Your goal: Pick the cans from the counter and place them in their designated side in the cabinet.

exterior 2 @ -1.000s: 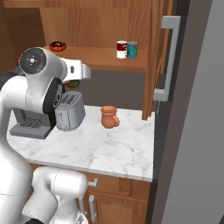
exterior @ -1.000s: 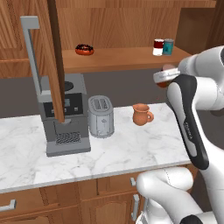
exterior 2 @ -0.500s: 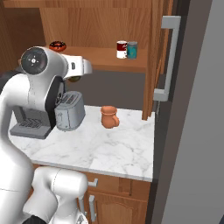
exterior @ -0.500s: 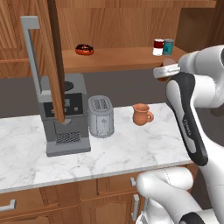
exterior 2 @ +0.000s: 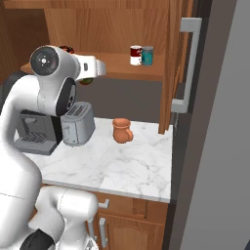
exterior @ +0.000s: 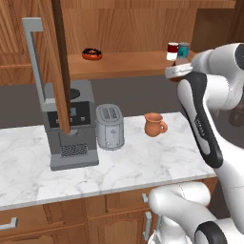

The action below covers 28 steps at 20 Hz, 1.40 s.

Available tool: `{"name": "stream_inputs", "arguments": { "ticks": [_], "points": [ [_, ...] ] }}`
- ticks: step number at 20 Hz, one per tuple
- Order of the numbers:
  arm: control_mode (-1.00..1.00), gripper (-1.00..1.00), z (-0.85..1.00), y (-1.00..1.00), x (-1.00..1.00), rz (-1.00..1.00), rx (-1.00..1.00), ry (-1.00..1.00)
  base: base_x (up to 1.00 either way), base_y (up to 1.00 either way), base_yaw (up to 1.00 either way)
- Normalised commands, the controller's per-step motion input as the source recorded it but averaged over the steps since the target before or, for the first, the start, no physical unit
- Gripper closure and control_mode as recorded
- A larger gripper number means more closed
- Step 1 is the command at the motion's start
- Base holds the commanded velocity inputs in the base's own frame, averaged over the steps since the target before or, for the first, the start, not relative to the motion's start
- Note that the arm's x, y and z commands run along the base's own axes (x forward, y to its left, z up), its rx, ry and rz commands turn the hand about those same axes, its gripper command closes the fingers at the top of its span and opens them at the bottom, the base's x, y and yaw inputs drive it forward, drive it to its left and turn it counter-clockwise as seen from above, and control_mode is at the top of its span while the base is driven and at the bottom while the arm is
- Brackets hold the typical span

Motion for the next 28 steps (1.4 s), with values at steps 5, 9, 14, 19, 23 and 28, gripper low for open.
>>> {"name": "stream_inputs", "arguments": {
  "ticks": [5,9,14,19,23,28],
  "points": [
    [-1.00,1.00,0.08,-0.05,0.31,0.00,0.00,0.00,0.00,0.00,0.00],
    [-1.00,1.00,0.05,-0.06,0.30,0.00,0.00,0.00,0.00,0.00,0.00],
    [-1.00,1.00,0.02,-0.06,0.31,0.00,0.00,0.00,0.00,0.00,0.00],
    [-1.00,1.00,0.00,-0.08,0.30,0.00,0.00,0.00,0.00,0.00,0.00],
    [-1.00,1.00,0.00,-0.08,0.29,0.00,0.00,0.00,0.00,0.00,0.00],
    [-1.00,1.00,0.00,-0.07,0.27,0.00,0.00,0.00,0.00,0.00,0.00]
  ]
}}
